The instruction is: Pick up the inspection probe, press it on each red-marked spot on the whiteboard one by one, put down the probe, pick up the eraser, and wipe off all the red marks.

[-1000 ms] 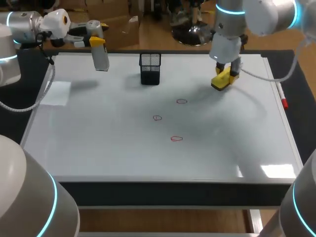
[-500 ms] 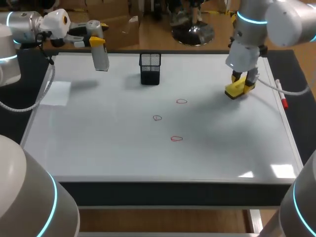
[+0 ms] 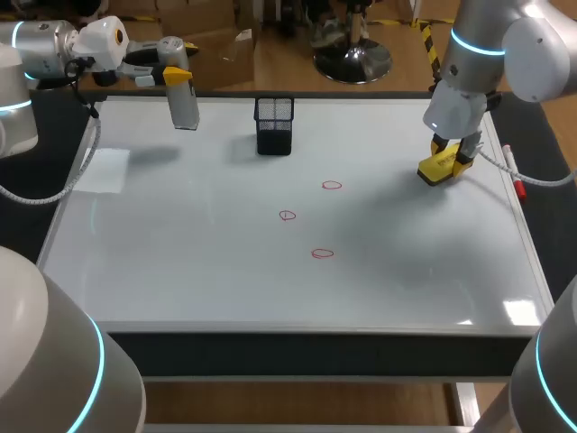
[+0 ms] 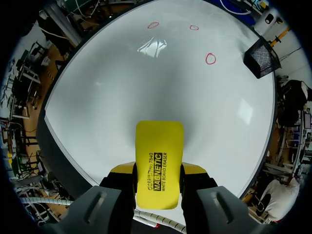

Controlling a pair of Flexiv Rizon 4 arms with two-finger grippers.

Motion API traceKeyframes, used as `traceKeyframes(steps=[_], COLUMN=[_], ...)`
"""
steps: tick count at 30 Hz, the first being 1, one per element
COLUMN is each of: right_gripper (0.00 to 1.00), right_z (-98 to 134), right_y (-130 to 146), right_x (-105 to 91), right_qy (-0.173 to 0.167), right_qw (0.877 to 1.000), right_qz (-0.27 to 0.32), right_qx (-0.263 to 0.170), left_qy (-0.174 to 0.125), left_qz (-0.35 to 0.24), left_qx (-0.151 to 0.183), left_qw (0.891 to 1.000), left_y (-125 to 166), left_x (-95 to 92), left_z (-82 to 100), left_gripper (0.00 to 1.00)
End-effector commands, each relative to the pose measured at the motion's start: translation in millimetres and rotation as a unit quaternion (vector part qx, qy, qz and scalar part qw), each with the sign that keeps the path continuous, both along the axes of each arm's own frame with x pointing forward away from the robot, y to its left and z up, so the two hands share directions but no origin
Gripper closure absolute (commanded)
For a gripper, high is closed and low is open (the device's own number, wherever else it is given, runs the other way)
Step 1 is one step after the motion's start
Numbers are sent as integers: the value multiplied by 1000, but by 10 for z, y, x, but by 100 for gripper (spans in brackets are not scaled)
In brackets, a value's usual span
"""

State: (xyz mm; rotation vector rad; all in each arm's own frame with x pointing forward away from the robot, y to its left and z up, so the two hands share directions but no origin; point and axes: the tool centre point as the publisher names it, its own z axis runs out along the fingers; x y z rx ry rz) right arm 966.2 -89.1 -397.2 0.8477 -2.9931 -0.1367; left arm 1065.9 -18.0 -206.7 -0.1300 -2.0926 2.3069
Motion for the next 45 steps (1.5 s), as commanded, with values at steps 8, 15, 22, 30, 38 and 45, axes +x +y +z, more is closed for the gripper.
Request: traceKeyframes(steps=[8, 15, 22, 30, 38, 45], right_gripper=[100, 100, 100, 100, 100, 100], right_z=[8, 8, 8, 8, 8, 8], right_y=[-7, -7, -7, -7, -7, -7], right_x=[1, 1, 1, 1, 1, 1], right_qy=[0, 0, 0, 0, 0, 0], right_qw=[1000, 1000, 1000, 1000, 1000, 1000], right_qz=[1, 1, 1, 1, 1, 1], right_qx=[-1, -1, -1, -1, -1, -1], left_qy=[0, 0, -6, -6, -2, 1], left_qz=[-1, -1, 8, 31, 35, 49], left_qx=[0, 0, 16, 10, 3, -9], left_qw=[1000, 1000, 1000, 999, 999, 999], left_y=[3, 3, -115, -269, -565, -795], left_x=[2, 2, -395, -900, -1366, -1705], left_z=[13, 13, -11, -51, -90, -141], left_gripper=[100, 100, 100, 100, 100, 100])
